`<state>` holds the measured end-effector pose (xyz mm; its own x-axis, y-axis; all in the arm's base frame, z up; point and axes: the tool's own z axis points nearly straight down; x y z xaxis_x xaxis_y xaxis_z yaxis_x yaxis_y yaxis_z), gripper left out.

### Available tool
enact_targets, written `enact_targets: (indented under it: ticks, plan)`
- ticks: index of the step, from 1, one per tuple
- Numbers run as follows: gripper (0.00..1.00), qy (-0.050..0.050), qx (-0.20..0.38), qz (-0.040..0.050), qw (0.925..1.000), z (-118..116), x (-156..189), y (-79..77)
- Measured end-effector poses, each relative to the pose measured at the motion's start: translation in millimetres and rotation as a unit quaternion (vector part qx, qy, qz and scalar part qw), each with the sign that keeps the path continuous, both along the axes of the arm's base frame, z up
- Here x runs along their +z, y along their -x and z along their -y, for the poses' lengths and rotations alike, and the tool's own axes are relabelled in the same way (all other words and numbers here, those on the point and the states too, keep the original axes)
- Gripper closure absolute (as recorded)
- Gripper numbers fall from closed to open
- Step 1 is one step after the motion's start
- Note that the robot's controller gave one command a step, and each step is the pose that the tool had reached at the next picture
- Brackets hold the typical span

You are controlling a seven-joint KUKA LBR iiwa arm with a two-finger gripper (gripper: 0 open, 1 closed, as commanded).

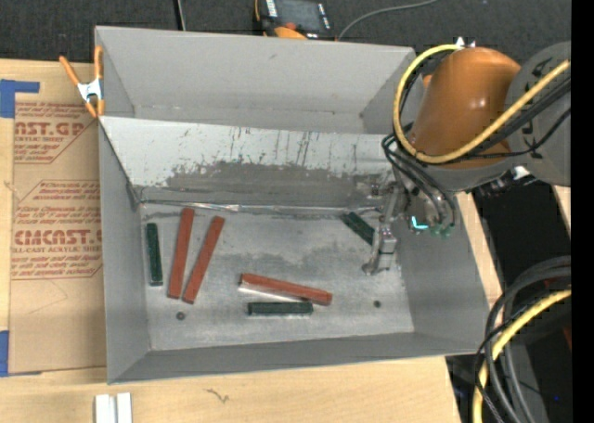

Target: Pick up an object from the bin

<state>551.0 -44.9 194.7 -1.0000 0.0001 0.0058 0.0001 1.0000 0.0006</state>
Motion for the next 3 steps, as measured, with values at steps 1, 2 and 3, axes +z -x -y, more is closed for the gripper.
enact_targets:
  ticks: [1,2,3]
  plan:
    - [0.00,-0.002,0.152,-0.0001,0.9883,-83.3,-113.6,44.5]
    - [1.00,-0.001,0.151,0.0027,0.9885,-81.6,-110.6,42.4]
    - [1.00,0.000,0.181,0.0077,0.9834,-88.9,45.6,45.7]
